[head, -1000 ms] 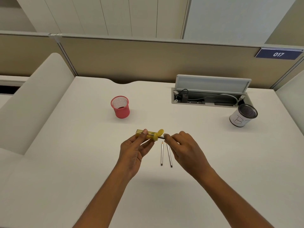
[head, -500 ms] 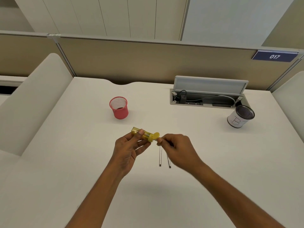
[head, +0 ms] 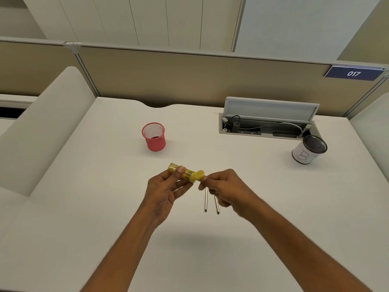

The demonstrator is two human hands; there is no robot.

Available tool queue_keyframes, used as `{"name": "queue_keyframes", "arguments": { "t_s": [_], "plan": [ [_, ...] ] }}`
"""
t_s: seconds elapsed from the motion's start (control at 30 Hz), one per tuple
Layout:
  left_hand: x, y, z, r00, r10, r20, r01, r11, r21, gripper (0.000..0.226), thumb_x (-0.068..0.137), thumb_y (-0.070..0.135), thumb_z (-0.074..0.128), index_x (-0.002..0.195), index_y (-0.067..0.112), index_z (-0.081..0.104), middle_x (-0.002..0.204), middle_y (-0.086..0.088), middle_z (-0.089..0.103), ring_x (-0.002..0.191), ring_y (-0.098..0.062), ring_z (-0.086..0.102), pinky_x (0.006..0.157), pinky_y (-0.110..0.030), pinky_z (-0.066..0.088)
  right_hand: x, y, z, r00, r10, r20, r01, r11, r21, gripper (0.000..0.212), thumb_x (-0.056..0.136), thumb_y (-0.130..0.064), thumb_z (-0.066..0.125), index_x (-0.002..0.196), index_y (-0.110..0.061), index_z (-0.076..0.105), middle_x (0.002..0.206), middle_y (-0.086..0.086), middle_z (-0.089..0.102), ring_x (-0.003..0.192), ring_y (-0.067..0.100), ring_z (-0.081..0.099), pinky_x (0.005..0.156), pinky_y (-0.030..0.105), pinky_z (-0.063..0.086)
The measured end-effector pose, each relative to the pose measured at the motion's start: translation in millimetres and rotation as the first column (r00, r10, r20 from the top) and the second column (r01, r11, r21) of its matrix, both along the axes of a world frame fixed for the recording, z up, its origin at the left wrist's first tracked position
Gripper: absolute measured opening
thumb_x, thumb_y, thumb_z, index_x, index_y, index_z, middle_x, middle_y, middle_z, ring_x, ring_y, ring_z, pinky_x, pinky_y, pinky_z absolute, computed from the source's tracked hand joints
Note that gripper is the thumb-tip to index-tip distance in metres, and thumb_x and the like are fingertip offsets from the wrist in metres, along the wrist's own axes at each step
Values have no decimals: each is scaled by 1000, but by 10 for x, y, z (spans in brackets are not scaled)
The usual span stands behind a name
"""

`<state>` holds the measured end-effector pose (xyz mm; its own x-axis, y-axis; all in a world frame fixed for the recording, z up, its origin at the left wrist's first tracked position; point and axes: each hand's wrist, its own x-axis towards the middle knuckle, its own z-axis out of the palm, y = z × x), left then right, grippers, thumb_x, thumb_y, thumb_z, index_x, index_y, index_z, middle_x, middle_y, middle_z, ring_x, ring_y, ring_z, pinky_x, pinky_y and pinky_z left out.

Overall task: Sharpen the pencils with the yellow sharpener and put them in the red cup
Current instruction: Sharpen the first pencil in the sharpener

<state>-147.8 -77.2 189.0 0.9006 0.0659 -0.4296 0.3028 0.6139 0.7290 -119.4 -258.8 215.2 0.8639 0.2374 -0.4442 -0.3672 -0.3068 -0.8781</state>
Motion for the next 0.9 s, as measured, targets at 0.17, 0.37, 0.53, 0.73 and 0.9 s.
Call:
{"name": "queue_keyframes", "arguments": {
  "t_s": [0.17,0.37,0.53,0.73,0.9],
  "plan": [
    [11,-25,26,999,48,-18,-49,998,-42,28,84,15,73,104,-4,72,103,-22,76,97,-33,76,79,-35,63,-72,-27,-131,844,156,513,-7,960,-281,24,97,-37,66,100,-15,75,67,-10,61,55,4,52,57,14,37],
    [27,-31,79,997,72,-24,-74,996,-56,25,87,13,72,104,-6,72,99,-21,77,92,-31,77,78,-35,64,-87,-108,-422,202,646,737,278,683,-675,22,105,-23,54,102,-6,68,71,4,52,59,21,44,46,35,39],
    [-29,-13,43,999,46,-1,-46,998,-32,20,90,13,70,100,-3,73,101,-22,77,96,-31,76,79,-35,63,-150,21,-306,644,229,730,78,929,-361,28,101,-29,60,80,-15,71,53,-6,43,48,14,36,46,30,32],
    [-56,-35,6,998,59,17,-59,998,25,23,84,17,74,97,-1,75,100,-21,77,94,-31,77,82,-38,64,-61,-19,-99,996,7,91,-10,1000,27,31,99,-28,64,79,-11,78,47,-11,36,43,10,24,47,24,22],
    [-24,-30,42,994,105,-12,-106,994,-19,25,83,16,74,100,-2,74,104,-23,77,97,-34,76,78,-36,64,-148,-82,-370,369,502,782,216,772,-598,33,103,-39,53,114,-13,70,84,-4,68,71,17,59,56,29,49]
  ]
}}
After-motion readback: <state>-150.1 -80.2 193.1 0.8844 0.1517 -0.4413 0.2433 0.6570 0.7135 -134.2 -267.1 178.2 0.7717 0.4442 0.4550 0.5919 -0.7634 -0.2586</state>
